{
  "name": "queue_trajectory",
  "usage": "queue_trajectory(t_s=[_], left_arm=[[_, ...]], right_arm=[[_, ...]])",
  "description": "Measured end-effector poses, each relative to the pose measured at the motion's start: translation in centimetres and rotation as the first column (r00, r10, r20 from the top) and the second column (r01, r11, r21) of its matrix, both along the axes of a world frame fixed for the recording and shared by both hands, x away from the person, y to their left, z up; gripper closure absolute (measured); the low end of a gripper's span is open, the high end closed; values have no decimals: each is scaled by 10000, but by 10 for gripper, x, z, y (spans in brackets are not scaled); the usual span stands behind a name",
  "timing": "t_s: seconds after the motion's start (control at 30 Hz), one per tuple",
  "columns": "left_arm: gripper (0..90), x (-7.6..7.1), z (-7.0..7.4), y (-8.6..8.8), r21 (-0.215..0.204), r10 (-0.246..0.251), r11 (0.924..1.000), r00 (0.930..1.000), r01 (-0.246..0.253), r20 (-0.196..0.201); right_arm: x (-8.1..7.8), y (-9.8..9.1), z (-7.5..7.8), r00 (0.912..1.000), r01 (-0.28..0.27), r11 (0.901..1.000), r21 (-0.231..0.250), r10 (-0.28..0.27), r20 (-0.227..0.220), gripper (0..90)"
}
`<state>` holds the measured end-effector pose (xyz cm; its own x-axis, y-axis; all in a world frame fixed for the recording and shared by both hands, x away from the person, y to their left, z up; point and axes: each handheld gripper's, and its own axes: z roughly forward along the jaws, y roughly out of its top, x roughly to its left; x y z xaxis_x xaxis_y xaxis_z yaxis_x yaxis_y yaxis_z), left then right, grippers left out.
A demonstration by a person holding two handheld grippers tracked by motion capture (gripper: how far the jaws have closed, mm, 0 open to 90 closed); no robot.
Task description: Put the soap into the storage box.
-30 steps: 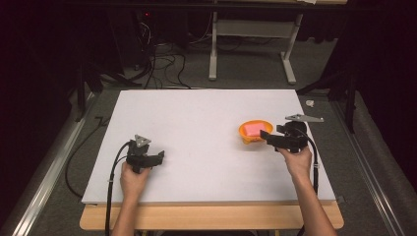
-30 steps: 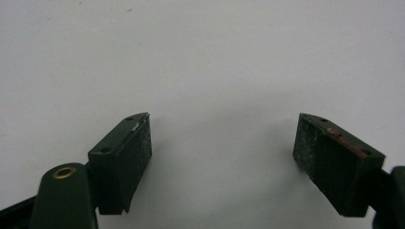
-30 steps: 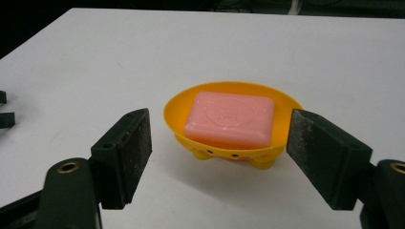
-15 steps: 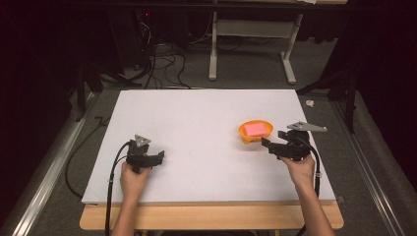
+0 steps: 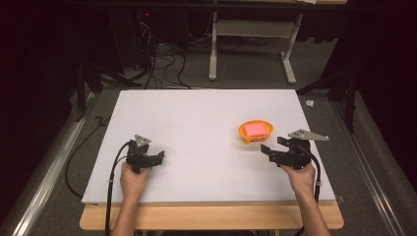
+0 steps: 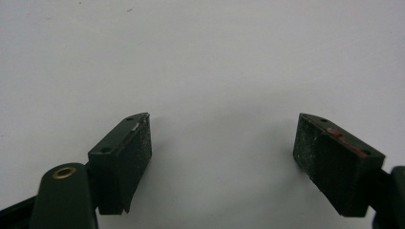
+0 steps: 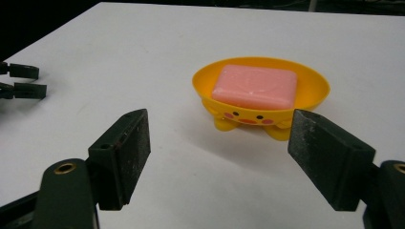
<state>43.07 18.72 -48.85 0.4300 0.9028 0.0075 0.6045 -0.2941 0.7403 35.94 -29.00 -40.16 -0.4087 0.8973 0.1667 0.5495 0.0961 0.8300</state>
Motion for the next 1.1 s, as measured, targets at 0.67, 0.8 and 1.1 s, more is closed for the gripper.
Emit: queue_trajectory(t_s=[0.67,0.8,1.1], left_arm=[[212,0,0,0,12,1,10000,10000,-1,6],[212,0,0,0,15,1,10000,10000,-1,6],[212,0,0,0,24,-2,10000,10000,2,11]], right_arm=[[-7,15,-16,9988,-467,9989,-11,466,-172,227],[-6,19,-20,9977,-644,9979,-39,643,-217,229],[-2,31,-28,9946,-987,9951,-103,983,-331,235]])
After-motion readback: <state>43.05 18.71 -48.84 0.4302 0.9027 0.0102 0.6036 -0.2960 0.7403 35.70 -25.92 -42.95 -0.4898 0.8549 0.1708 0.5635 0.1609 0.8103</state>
